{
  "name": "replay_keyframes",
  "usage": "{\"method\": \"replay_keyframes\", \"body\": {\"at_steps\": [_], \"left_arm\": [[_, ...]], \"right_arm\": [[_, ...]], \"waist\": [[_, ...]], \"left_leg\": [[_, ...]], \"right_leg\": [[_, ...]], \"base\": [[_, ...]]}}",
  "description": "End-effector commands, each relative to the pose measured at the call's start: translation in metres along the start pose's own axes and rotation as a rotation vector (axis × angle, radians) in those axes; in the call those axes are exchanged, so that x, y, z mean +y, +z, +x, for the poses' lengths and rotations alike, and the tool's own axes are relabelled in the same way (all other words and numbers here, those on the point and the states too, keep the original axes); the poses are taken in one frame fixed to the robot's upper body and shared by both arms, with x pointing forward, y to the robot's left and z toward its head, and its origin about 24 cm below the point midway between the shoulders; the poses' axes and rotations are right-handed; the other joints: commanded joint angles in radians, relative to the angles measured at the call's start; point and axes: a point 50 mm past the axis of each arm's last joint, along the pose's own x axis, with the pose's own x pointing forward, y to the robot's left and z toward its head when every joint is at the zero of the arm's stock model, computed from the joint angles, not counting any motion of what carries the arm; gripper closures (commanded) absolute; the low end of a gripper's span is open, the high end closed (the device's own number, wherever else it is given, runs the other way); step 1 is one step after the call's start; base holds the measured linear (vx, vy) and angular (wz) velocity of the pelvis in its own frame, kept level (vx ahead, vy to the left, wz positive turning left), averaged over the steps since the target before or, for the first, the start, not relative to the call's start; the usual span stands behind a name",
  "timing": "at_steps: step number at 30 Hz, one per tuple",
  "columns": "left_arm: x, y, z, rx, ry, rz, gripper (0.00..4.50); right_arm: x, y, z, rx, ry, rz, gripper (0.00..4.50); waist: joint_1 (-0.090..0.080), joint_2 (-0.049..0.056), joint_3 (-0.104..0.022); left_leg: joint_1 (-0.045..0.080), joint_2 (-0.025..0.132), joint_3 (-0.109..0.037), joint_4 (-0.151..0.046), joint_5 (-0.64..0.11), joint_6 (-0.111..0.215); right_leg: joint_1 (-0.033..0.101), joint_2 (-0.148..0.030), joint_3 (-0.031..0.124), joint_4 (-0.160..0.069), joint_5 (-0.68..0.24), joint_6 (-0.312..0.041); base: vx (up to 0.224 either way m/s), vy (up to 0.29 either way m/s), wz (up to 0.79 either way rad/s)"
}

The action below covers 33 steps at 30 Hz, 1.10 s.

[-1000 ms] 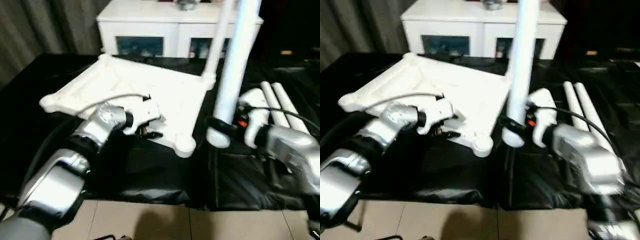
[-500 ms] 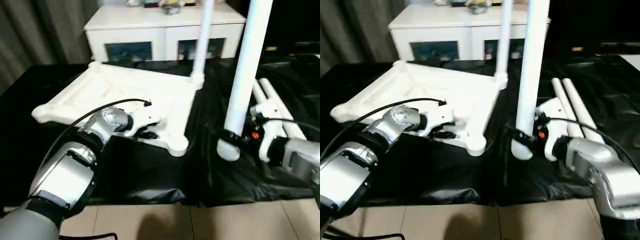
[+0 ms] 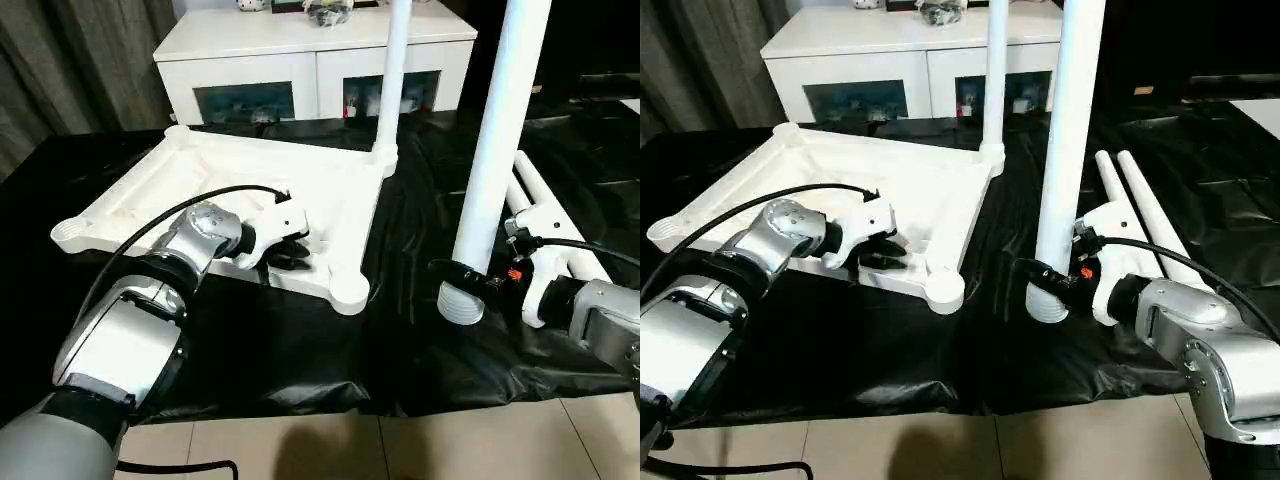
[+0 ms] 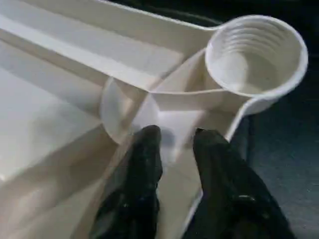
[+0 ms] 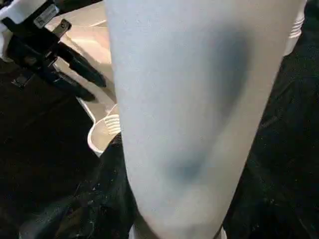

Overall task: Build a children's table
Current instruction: Insert table leg to table base

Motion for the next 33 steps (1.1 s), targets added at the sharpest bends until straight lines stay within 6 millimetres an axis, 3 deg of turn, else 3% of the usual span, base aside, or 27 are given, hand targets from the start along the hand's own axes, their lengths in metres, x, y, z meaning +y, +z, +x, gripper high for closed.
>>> {"method": "replay_keyframes", "body": {"at_steps": [1, 5, 7, 19, 24, 25, 33], "left_arm": [[0.002, -0.003, -0.005, 0.021, 0.0, 0.0, 2.82], [-0.002, -0.009, -0.002, 0.051, -0.026, -0.002, 2.79], [-0.004, -0.012, -0.001, 0.073, -0.028, 0.014, 2.38], [-0.01, -0.024, 0.002, 0.148, -0.04, 0.041, 2.41], [-0.008, -0.022, -0.003, 0.113, -0.078, -0.05, 2.41], [-0.007, -0.021, -0.004, 0.107, -0.088, -0.059, 2.24], [-0.005, -0.016, -0.007, 0.098, -0.101, -0.041, 1.66]], "right_arm": [[0.003, 0.005, -0.003, -0.016, 0.012, -0.018, 2.63], [0.005, 0.005, -0.002, -0.013, 0.027, -0.017, 2.63], [0.006, 0.005, -0.002, -0.013, 0.03, -0.017, 2.63], [0.008, 0.003, -0.003, -0.008, 0.038, -0.014, 2.63], [0.007, 0.003, -0.004, -0.004, 0.039, -0.014, 2.63], [0.007, 0.003, -0.004, -0.004, 0.039, -0.013, 2.63], [0.008, 0.002, -0.002, -0.003, 0.046, -0.013, 2.63]], "waist": [[0.0, -0.012, -0.07], [-0.001, -0.012, -0.068], [0.0, -0.008, -0.067], [-0.008, -0.007, -0.062], [-0.014, -0.006, -0.061], [-0.017, -0.006, -0.062], [-0.023, -0.007, -0.065]], "left_leg": [[0.017, 0.035, -0.023, -0.065, -0.27, 0.05], [0.017, 0.037, -0.022, -0.066, -0.273, 0.052], [0.019, 0.037, -0.022, -0.066, -0.281, 0.048], [0.02, 0.036, -0.026, -0.072, -0.343, 0.03], [0.021, 0.034, -0.026, -0.072, -0.353, 0.027], [0.02, 0.033, -0.026, -0.072, -0.35, 0.027], [0.015, 0.036, -0.025, -0.07, -0.315, 0.052]], "right_leg": [[0.049, -0.041, 0.021, -0.074, -0.273, -0.239], [0.049, -0.042, 0.022, -0.075, -0.267, -0.245], [0.048, -0.042, 0.022, -0.076, -0.285, -0.241], [0.043, -0.04, 0.02, -0.088, -0.387, -0.198], [0.04, -0.042, 0.02, -0.091, -0.414, -0.193], [0.04, -0.041, 0.021, -0.09, -0.41, -0.19], [0.044, -0.044, 0.021, -0.083, -0.329, -0.229]], "base": [[0.0, 0.0, 0.0], [0.0, 0.0, 0.0], [0.0, 0.0, 0.0], [0.0, 0.0, 0.0], [0.0, 0.0, 0.0], [0.0, 0.0, 0.0], [0.0, 0.0, 0.0]]}}
